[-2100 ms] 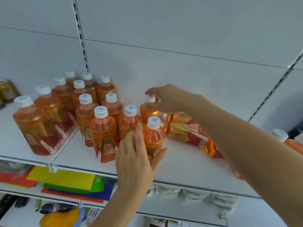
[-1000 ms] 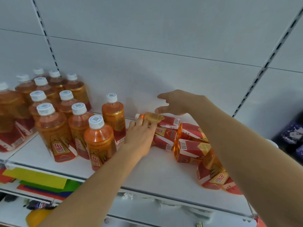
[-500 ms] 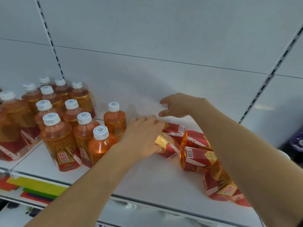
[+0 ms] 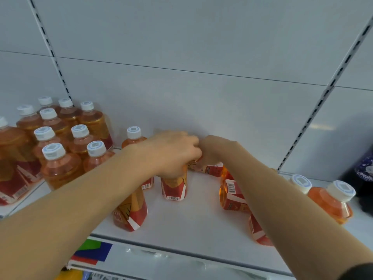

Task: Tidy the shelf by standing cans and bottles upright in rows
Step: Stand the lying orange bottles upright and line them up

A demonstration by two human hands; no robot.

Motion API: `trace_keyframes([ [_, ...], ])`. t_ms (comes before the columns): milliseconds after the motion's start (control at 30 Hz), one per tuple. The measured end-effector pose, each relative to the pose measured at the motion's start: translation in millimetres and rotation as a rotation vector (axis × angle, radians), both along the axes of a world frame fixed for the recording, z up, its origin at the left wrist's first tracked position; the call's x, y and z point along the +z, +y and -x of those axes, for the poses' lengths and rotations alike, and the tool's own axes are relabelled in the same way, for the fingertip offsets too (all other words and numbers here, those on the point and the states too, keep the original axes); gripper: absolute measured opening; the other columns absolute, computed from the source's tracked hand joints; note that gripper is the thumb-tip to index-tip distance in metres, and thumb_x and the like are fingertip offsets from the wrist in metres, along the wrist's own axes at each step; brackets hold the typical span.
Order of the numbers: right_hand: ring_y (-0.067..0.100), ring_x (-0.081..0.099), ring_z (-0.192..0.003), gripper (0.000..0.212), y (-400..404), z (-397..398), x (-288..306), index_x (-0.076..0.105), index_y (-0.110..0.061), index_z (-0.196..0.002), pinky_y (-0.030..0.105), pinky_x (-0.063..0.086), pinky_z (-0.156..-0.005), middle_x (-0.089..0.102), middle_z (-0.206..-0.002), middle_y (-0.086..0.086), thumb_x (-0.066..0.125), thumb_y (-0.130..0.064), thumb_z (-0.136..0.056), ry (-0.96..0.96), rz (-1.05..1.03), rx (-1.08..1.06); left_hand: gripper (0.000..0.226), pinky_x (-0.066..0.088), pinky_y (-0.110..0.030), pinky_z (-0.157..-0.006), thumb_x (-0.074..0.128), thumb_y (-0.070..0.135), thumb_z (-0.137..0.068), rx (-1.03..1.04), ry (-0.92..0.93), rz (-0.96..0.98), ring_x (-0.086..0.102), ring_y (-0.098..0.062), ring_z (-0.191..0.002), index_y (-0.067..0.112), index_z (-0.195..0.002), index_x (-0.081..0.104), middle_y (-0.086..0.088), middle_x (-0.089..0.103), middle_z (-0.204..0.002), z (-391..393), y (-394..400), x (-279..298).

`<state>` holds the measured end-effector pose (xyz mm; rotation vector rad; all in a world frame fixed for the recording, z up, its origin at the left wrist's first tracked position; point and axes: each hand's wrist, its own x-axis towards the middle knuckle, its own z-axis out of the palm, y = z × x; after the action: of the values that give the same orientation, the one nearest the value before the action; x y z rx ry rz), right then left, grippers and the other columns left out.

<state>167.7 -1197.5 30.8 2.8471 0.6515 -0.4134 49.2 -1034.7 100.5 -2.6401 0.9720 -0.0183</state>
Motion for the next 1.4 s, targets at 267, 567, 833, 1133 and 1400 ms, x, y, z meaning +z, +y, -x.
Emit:
trace_keyframes([
  [267,0.024,0.068,-0.094,0.063,9,-3,-20,0.072,-0.031,-0.112,0.038,0.056,-0.074,0.067,-0.095,-0.006,0.088,-0.069,-0.064,-0.177,0.040,-0.014,0.075,0.054,-0.043,-0.090,0.079,0.063,-0.081,0.324,0.162,0.295,0.058,-0.021,-0.112,0.036,-0.143,0.046,0.005,0.061,-0.129,-6,34,4],
  [567,0.020,0.067,-0.096,0.059,-12,7,-17,0.068,-0.036,-0.118,0.040,0.060,-0.082,0.071,-0.102,-0.011,0.074,-0.061,-0.065,-0.206,-0.515,-0.219,0.078,0.056,-0.046,-0.090,0.079,0.065,-0.077,0.363,0.060,0.254,0.062,-0.027,-0.115,0.031,-0.141,0.051,0.002,0.065,-0.130,-8,41,5],
  [833,0.021,0.062,-0.124,0.070,-12,32,-32,0.046,-0.021,-0.143,0.040,0.058,-0.101,0.062,-0.136,-0.002,0.086,-0.035,-0.087,-0.013,-0.930,-0.336,0.082,0.055,-0.043,-0.095,0.076,0.068,-0.082,0.353,0.150,0.250,0.060,-0.023,-0.119,0.026,-0.147,0.048,0.001,0.060,-0.136,-6,37,11],
  [1133,0.027,0.057,-0.133,0.080,-34,40,-10,0.046,-0.022,-0.155,0.042,0.049,-0.107,0.060,-0.148,0.003,0.079,-0.053,-0.090,-0.025,-0.536,-0.367,0.060,0.053,-0.045,-0.094,0.065,0.062,-0.093,0.183,0.000,0.362,0.061,-0.026,-0.118,0.029,-0.142,0.055,0.001,0.062,-0.131,-3,8,19],
  [1400,0.027,0.048,-0.146,0.087,-83,69,94,0.029,-0.027,-0.168,0.041,0.037,-0.122,0.050,-0.162,0.002,0.074,-0.050,-0.097,-0.114,-0.361,-0.362,0.046,0.051,-0.042,-0.089,0.059,0.056,-0.099,0.045,0.075,0.462,0.062,-0.027,-0.115,0.025,-0.132,0.061,-0.001,0.064,-0.121,6,-58,-12],
])
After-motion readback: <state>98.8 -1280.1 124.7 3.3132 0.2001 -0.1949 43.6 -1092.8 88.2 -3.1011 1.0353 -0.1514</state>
